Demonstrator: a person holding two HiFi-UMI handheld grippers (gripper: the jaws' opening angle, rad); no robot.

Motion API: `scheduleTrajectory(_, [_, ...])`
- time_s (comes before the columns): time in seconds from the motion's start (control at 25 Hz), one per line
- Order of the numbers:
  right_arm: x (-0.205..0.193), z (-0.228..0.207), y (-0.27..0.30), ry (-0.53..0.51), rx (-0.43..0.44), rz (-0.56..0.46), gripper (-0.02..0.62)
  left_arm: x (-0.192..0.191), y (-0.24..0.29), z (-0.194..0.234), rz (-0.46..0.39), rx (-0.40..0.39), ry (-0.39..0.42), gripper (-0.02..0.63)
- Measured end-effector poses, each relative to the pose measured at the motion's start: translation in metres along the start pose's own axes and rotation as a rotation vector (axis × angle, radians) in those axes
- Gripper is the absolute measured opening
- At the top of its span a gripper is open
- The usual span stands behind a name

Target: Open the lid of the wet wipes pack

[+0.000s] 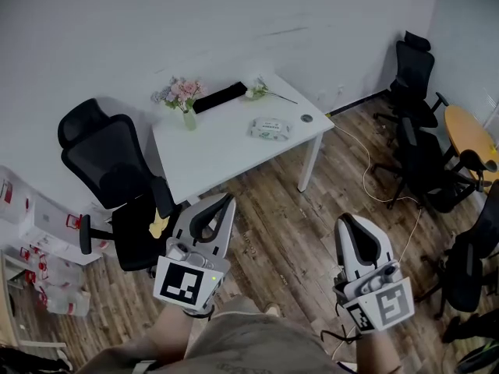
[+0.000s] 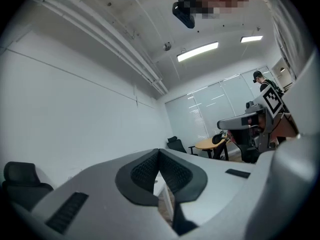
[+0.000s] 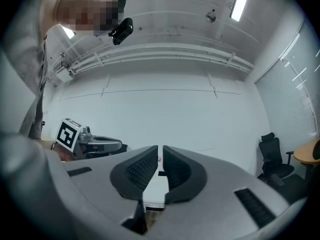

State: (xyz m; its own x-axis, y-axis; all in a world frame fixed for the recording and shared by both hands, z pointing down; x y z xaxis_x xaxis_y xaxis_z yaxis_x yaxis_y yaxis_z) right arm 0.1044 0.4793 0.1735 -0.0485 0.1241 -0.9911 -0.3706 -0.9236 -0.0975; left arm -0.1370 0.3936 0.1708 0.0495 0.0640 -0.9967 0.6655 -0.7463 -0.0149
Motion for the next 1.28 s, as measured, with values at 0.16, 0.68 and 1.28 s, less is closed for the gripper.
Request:
scheduleTrajectory(0.16, [-0.003,-0.009,0.003,0.0,0.008,0.013,0.19,0.003,0.003,0.004,-0.023,0.012,0.028,0.015])
scheduleTrajectory(0.68, [-0.045,-0.043,0.072,-0.03,0.02,0.034,0.198,-0.036,0.061,0.047,-0.017,0.026,0.025,0.015])
scheduleTrajectory(1.28, [-0.089,-0.109,0.287,-0.028,0.014,0.166,0.199,-0.072,0.24,0.199,0.061,-0.065,-0.078,0.015])
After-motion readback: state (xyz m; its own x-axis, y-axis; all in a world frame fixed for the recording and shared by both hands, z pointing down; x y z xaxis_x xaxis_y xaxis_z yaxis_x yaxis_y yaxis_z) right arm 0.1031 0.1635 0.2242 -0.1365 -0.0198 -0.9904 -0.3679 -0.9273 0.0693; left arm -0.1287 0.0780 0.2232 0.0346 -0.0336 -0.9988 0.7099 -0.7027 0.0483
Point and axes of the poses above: the fingertips, and each gripper's own axes: y forward along the fingers, z to its left, x out of its top, the point moved 7 cm from there along -y, backward along the fingers, and after that the axes turned 6 degrees about -y, right-handed, at the moved point
